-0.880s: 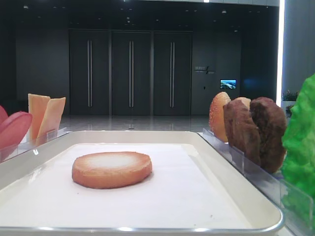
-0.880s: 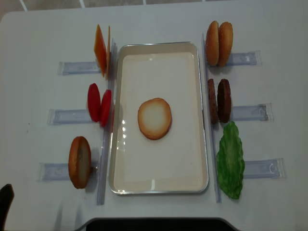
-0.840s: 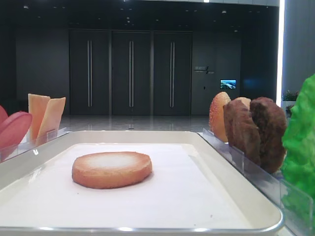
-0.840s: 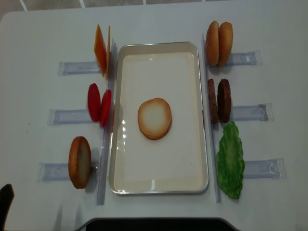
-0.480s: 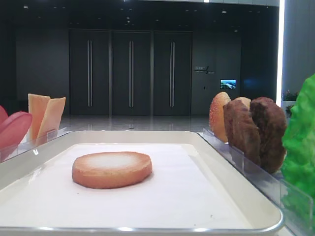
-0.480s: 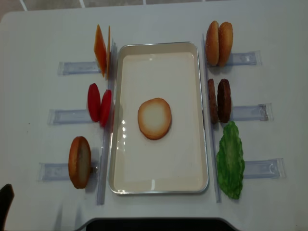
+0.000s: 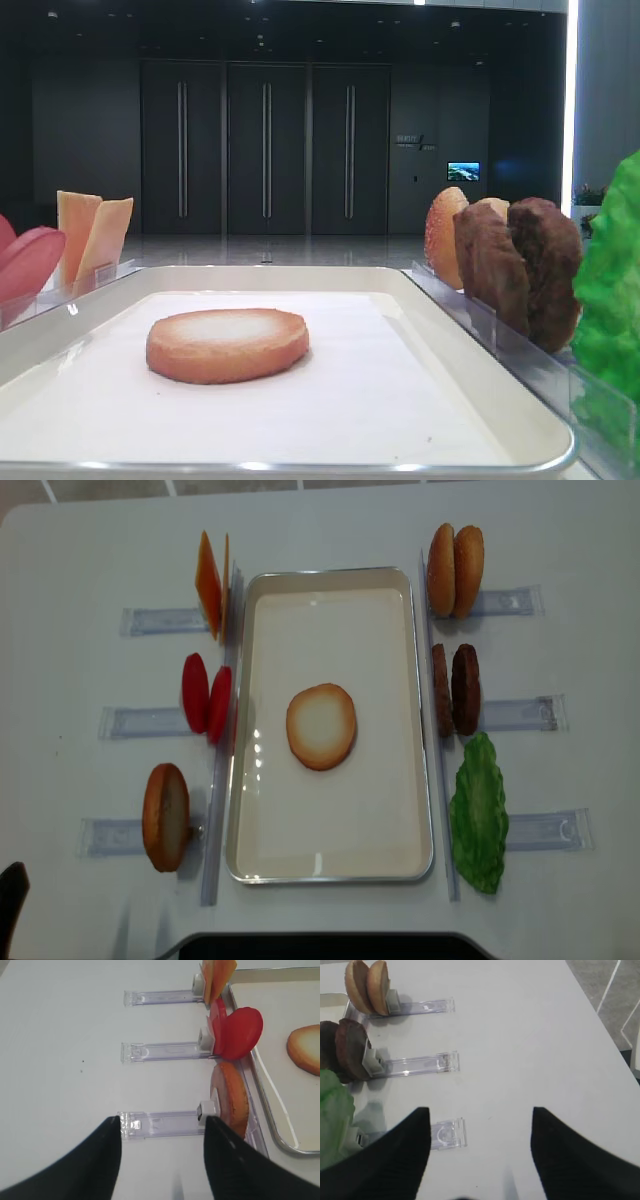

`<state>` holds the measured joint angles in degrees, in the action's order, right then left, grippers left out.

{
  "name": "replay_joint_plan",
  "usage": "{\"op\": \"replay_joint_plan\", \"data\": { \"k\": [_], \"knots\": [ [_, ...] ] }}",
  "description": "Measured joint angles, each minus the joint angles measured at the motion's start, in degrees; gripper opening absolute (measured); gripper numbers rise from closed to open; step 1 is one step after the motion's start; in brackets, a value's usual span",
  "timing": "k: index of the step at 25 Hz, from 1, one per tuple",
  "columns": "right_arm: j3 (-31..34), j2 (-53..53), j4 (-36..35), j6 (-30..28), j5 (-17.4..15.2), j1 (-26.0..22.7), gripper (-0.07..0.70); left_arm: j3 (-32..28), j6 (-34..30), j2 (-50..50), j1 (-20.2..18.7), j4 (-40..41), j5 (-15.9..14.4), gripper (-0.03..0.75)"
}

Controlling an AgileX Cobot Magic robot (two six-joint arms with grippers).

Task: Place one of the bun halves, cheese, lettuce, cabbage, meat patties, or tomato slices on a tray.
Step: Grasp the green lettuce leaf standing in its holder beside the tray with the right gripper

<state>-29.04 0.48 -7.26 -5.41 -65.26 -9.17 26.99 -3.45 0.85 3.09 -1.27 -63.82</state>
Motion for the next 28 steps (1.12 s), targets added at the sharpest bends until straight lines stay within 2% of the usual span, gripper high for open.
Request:
{"op": "replay_joint_plan", "data": {
  "k": [4,6,8,11,14,18,21,23,26,28],
  "knots": [
    [0.0,-1.3,-1.6,2.3,0.6,0.0,0.409,0.0,0.0,0.0,0.0,0.0,0.0,0.408],
    [-0.1,-7.7,-1.6,3.8,1.2,0.0,0.397,0.0,0.0,0.0,0.0,0.0,0.0,0.408],
    [-1.5,-18.6,-1.6,4.3,1.6,0.0,0.391,0.0,0.0,0.0,0.0,0.0,0.0,0.408],
    [-7.1,-36.0,-1.6,4.1,1.4,0.0,0.391,0.0,0.1,0.0,0.0,0.0,0.1,0.408],
    [-15.8,-53.2,-1.4,3.5,-1.8,0.0,0.39,0.0,0.1,0.0,0.0,0.0,0.1,0.408],
    [-25.2,-65.8,-0.1,4.1,-3.7,2.2,0.361,0.0,0.1,0.0,0.0,0.0,0.1,0.408],
    [-27.0,-68.9,0.4,8.8,-3.9,8.9,0.344,0.0,0.1,0.0,0.0,0.0,0.1,0.408],
    [-27.1,-69.6,0.6,13.8,-4.2,16.1,0.342,0.0,0.1,0.0,0.0,0.0,0.1,0.408],
    [-27.8,-71.9,2.2,23.8,-4.3,30.1,0.34,0.0,0.1,0.0,0.0,0.0,0.1,0.408],
    [-28.7,-74.5,4.6,29.7,-4.4,37.1,0.34,0.0,0.1,0.0,0.0,0.0,0.1,0.408]
  ]
}}
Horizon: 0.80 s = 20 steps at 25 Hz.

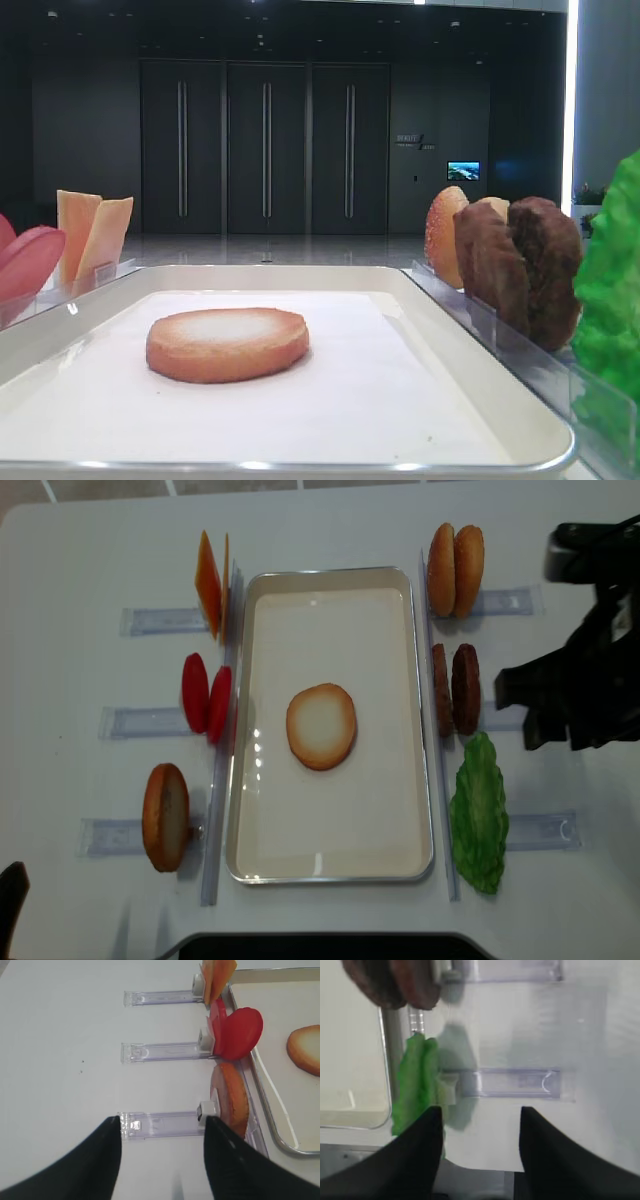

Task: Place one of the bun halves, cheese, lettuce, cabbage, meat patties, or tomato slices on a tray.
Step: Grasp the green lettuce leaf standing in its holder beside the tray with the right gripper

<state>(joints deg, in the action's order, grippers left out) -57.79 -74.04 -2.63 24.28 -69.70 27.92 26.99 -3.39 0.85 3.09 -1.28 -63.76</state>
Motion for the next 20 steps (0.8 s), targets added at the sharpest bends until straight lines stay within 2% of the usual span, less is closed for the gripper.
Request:
{"op": "replay_joint_plan", "data": {
  "k": [2,5,10,16,18,20],
  "knots": [
    [-1.4,-3.2,1.7,4.3,-0.1,5.9,0.34,0.0,0.0,0.0,0.0,0.0,0.0,0.408],
    [-3.8,-6.3,1.9,7.7,0.0,9.8,0.339,0.0,0.0,0.0,0.0,0.0,0.0,0.408],
    [-4.4,-7.8,2.0,10.0,0.0,11.4,0.339,0.0,0.0,0.0,0.0,0.0,0.0,0.408],
    [-0.2,-8.3,2.0,10.8,0.8,11.4,0.33,0.0,0.0,0.0,0.0,0.0,0.0,0.408],
    [0.9,-8.3,2.0,10.8,1.1,11.4,0.3,0.0,0.0,0.0,0.0,0.0,0.0,0.408],
    [1.3,-8.3,2.0,10.9,1.3,11.6,0.227,0.0,0.0,0.0,0.0,0.0,0.0,0.408]
  ]
}}
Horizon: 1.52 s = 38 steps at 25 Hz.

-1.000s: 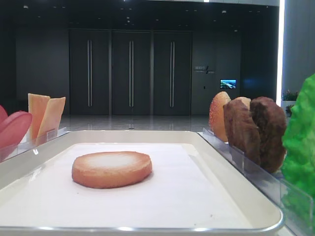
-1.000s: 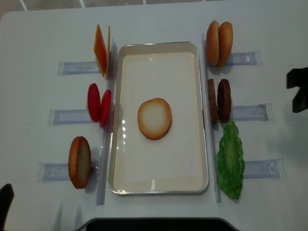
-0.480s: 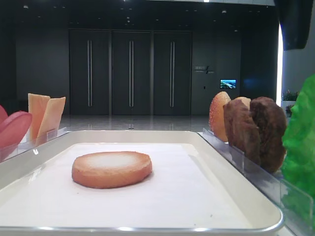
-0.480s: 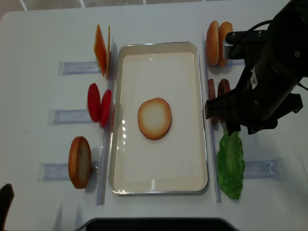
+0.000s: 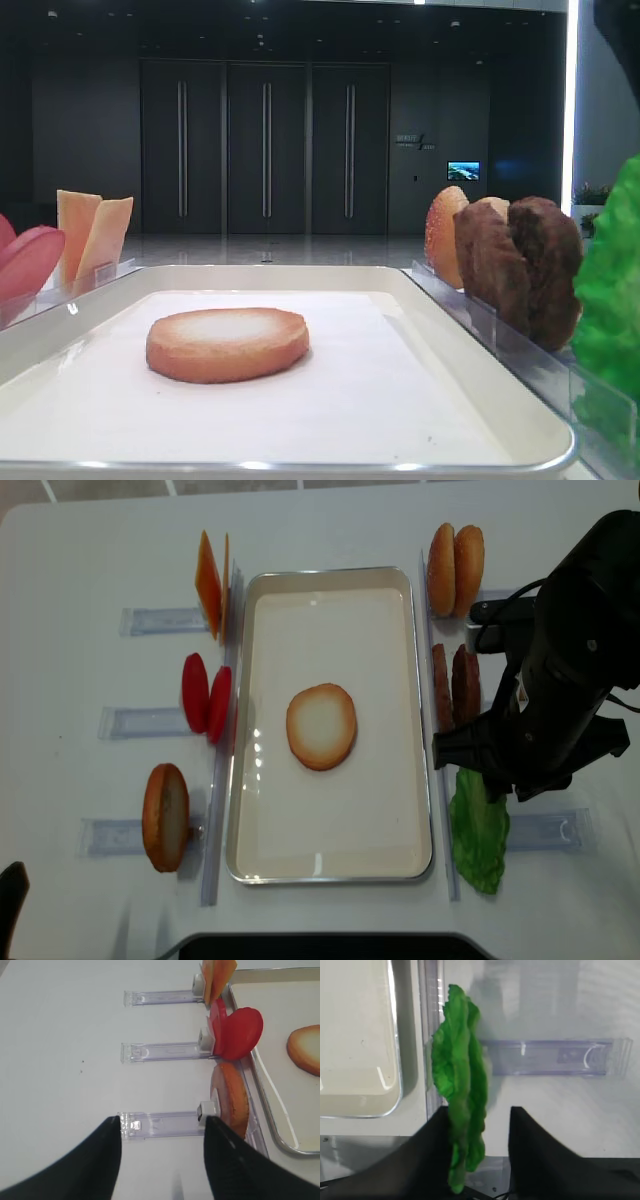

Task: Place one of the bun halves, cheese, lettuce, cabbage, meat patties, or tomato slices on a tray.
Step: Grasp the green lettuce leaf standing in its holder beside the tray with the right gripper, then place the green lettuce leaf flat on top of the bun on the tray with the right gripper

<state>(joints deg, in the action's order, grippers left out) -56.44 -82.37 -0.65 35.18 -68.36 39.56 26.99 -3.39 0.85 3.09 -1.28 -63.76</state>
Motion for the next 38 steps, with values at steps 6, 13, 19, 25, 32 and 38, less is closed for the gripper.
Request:
{"op": "replay_joint_plan", "data": {
  "k": [6,13,19,25,32,38],
  "knots": [
    [-1.1,-0.1,0.0,-0.6,0.6,0.4,0.021,0.0,0.0,0.0,0.0,0.0,0.0,0.408],
    [-15.8,-0.1,0.0,-3.5,-1.6,0.4,0.021,0.0,0.0,0.0,0.0,0.0,0.0,0.408],
    [-20.9,-1.9,-6.1,-10.0,2.1,0.4,0.021,0.0,0.0,0.0,0.0,0.0,0.0,0.408],
    [-21.2,-10.0,-22.3,-22.4,15.7,1.2,0.021,0.0,0.0,0.0,0.0,0.0,0.0,0.408],
    [-21.2,-18.6,-29.6,-30.4,22.1,3.1,0.021,0.0,0.0,0.0,0.0,0.0,0.0,0.408],
    [-21.2,-22.4,-35.4,-35.7,24.5,3.6,0.021,0.0,0.0,0.0,0.0,0.0,0.0,0.408]
  ]
}}
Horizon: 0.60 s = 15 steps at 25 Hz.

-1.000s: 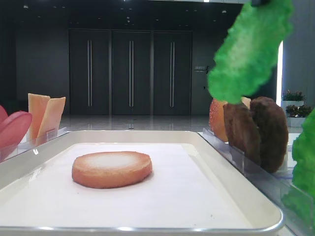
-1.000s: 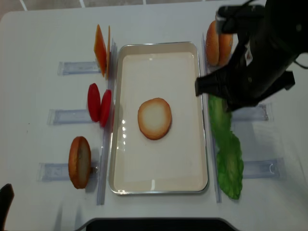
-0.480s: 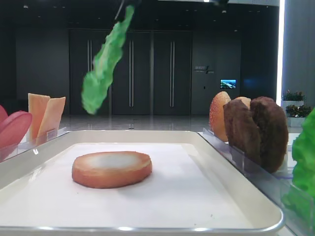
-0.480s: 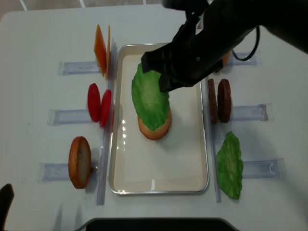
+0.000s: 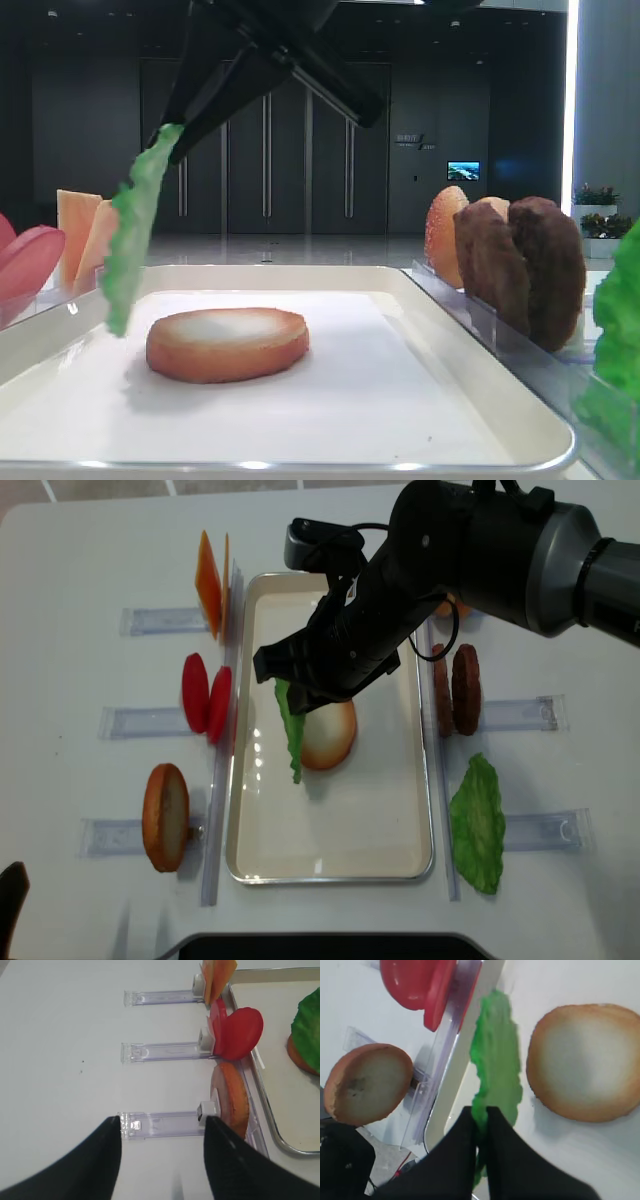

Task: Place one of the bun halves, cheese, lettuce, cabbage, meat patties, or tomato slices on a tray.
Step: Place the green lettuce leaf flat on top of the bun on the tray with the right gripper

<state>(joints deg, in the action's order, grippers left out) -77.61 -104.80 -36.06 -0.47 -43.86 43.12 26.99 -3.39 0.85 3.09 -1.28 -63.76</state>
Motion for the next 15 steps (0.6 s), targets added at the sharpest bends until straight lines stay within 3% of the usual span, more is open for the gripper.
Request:
{"op": "replay_joint_plan", "data": {
  "k": [7,15],
  "knots": [
    [0.0,-2.0,-3.3,-3.7,1.3,0.2,0.021,0.0,0.0,0.0,0.0,0.0,0.0,0.408],
    [0.0,-2.3,0.4,-4.1,1.8,0.2,0.021,0.0,0.0,0.0,0.0,0.0,0.0,0.408]
  ]
}}
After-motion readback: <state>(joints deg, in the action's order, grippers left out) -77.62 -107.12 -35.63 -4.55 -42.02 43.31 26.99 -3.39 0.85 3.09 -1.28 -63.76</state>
